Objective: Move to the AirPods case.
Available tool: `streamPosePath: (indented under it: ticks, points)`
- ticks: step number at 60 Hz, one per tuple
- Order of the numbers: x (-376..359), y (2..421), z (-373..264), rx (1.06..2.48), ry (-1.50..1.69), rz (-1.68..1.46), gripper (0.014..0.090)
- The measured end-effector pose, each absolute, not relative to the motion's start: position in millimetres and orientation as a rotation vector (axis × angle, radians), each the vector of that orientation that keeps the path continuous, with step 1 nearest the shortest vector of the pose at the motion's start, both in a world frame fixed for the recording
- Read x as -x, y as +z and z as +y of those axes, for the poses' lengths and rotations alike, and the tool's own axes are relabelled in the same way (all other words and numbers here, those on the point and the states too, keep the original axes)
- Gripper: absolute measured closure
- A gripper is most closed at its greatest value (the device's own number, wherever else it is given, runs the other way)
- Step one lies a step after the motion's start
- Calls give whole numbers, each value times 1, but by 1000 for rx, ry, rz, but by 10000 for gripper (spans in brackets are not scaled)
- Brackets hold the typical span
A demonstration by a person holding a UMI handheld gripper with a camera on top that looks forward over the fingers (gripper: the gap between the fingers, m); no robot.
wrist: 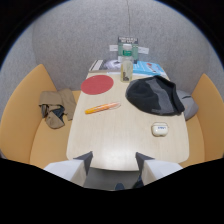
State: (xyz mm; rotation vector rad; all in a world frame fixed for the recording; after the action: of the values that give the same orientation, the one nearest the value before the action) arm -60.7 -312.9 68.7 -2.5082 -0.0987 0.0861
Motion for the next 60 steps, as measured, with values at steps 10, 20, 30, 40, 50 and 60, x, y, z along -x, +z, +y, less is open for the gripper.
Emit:
streamPosePath:
  ticks: [10, 20, 30, 40, 50, 60]
  points:
    - [59, 63, -309, 2503, 82, -99, 174]
    - [59, 62, -309, 2505, 86, -102, 172]
    - [54, 64, -310, 2508, 82, -101, 172]
    - [21, 59, -320, 2517, 48, -102, 172]
    - [-24, 50, -331, 2545, -7, -61, 175]
    - [-63, 40, -329, 2550, -59, -27, 175]
